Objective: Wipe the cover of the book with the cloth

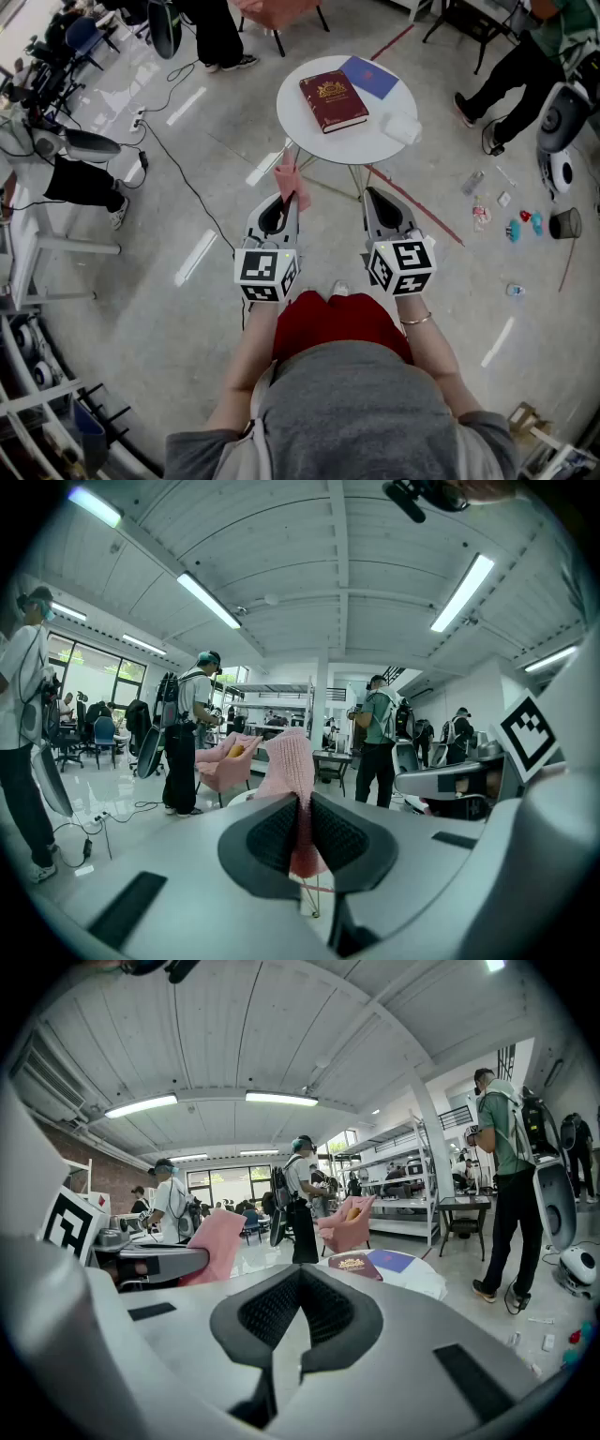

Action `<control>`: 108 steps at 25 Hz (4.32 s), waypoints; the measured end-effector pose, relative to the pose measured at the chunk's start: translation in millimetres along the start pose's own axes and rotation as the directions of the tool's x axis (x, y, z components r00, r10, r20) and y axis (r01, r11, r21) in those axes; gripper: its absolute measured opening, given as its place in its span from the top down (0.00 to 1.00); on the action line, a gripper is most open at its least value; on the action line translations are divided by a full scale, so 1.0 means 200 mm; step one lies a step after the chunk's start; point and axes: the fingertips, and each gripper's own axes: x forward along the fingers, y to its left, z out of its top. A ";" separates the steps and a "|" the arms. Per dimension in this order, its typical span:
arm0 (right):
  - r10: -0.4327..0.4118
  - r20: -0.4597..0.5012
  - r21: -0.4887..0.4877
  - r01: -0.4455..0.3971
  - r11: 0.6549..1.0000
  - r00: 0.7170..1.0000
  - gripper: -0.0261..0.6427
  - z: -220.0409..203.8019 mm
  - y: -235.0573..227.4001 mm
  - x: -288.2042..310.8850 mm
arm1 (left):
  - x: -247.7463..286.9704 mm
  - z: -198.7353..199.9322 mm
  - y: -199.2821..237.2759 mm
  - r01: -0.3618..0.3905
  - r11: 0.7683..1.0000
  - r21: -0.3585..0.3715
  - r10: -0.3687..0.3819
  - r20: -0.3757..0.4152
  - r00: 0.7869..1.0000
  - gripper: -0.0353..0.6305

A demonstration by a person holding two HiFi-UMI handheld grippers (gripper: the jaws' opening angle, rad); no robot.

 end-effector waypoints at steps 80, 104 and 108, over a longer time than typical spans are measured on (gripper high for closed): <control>-0.136 -0.266 0.048 0.154 0.987 0.954 0.92 0.10 -0.92 1.80 | 1.98 0.00 0.83 0.106 0.988 -0.115 -0.130 -0.220 0.967 0.89; 0.000 -0.495 -0.016 -0.009 1.000 0.869 0.92 -0.31 -1.12 1.95 | 2.51 -0.19 0.58 0.064 0.980 -0.186 -0.123 -0.326 0.937 0.90; 0.011 -0.506 -0.014 -0.020 1.000 0.863 0.92 -0.32 -1.14 1.94 | 2.64 -0.20 0.49 0.105 0.974 -0.201 -0.168 -0.325 0.931 0.90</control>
